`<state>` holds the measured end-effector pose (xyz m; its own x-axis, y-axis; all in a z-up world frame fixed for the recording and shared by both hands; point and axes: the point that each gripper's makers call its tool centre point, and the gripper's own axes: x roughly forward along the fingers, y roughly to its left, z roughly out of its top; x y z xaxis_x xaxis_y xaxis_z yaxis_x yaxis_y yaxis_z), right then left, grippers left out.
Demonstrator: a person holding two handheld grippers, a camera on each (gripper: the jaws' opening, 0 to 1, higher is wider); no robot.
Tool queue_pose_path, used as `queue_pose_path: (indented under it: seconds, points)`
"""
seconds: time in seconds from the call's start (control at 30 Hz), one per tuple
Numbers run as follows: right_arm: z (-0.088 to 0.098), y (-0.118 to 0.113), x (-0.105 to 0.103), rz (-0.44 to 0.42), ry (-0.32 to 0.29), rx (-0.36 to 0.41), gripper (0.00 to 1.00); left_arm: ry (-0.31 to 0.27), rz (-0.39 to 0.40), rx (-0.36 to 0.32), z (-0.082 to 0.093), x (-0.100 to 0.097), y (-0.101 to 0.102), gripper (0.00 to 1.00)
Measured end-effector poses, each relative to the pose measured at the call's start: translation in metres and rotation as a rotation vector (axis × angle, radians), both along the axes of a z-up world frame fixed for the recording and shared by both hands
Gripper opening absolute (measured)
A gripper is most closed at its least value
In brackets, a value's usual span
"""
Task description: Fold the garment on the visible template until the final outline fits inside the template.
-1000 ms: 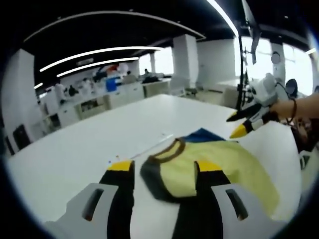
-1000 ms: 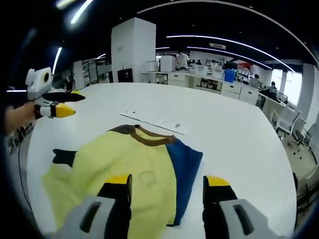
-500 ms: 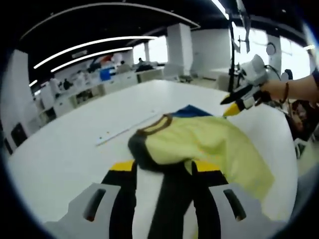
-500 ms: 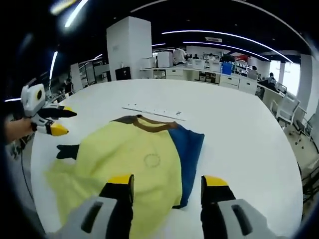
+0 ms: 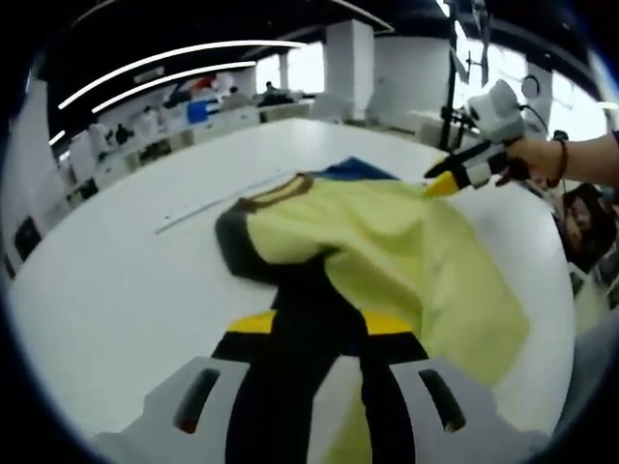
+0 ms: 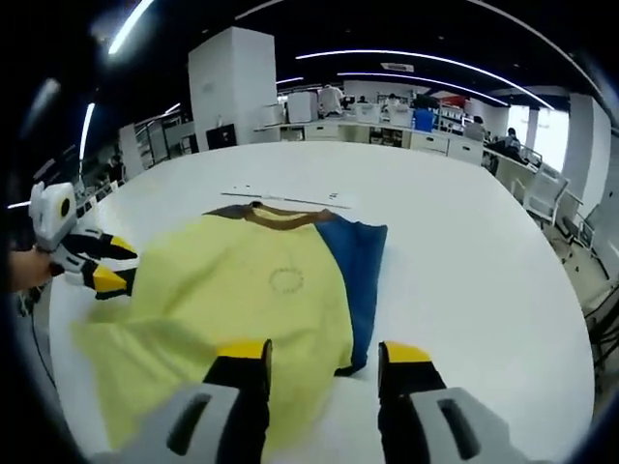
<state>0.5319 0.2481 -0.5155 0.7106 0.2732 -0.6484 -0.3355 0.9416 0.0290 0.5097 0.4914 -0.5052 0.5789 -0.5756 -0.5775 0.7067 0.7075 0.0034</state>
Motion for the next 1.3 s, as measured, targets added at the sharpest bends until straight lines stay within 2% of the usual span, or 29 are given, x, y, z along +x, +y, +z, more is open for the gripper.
queue_pose_path:
  seconds: [0.17, 0.23, 0.3, 0.43, 0.47, 0.5, 0.57, 0.7, 0.83, 0.93, 1.0, 1.03, 1.17, 1.3]
  points:
    - [-0.007, 0.000, -0.002, -0.020, 0.006, 0.021, 0.36, -0.010, -0.022, 0.045, -0.008, -0.001, -0.007, 0.26]
    - [-0.008, 0.001, -0.002, -0.022, -0.001, 0.027, 0.34, -0.012, -0.031, 0.038, -0.008, -0.001, -0.008, 0.25]
    - [-0.009, 0.000, -0.003, -0.036, -0.001, 0.027, 0.32, 0.001, -0.028, 0.022, -0.011, 0.000, -0.008, 0.26]
    - [-0.012, 0.000, -0.004, -0.050, 0.001, 0.032, 0.29, 0.029, 0.005, 0.041, -0.021, 0.003, 0.002, 0.25]
    - [-0.013, -0.001, -0.004, -0.055, 0.004, 0.033, 0.28, 0.052, 0.015, 0.024, -0.022, 0.001, 0.003, 0.26]
    - [-0.014, -0.001, -0.003, -0.057, 0.004, 0.030, 0.28, 0.057, 0.010, 0.009, -0.022, 0.000, 0.001, 0.26]
    - [-0.017, -0.002, 0.000, -0.066, 0.004, 0.031, 0.26, 0.057, 0.005, 0.021, -0.022, -0.001, 0.001, 0.26]
    - [-0.018, -0.002, 0.004, -0.067, -0.005, 0.027, 0.21, 0.051, -0.009, 0.057, -0.023, -0.001, -0.002, 0.22]
    - [-0.018, -0.007, 0.007, -0.106, -0.005, 0.032, 0.13, 0.038, 0.006, 0.072, -0.024, 0.003, -0.002, 0.15]
    - [-0.017, -0.008, 0.009, -0.131, 0.001, 0.066, 0.10, 0.053, 0.035, 0.061, -0.024, 0.007, 0.001, 0.09]
    - [-0.017, -0.009, 0.009, -0.134, 0.006, 0.070, 0.07, 0.090, 0.040, 0.025, -0.023, 0.005, -0.001, 0.00]
    - [-0.017, -0.009, 0.010, -0.133, 0.007, 0.073, 0.06, 0.107, 0.063, 0.015, -0.024, 0.005, 0.001, 0.00]
    - [-0.013, -0.006, 0.009, -0.120, 0.008, 0.083, 0.01, 0.097, 0.050, 0.027, -0.019, 0.005, 0.005, 0.00]
    - [-0.009, -0.005, 0.008, -0.104, 0.012, 0.084, 0.00, 0.043, 0.024, 0.057, -0.006, 0.006, 0.011, 0.00]
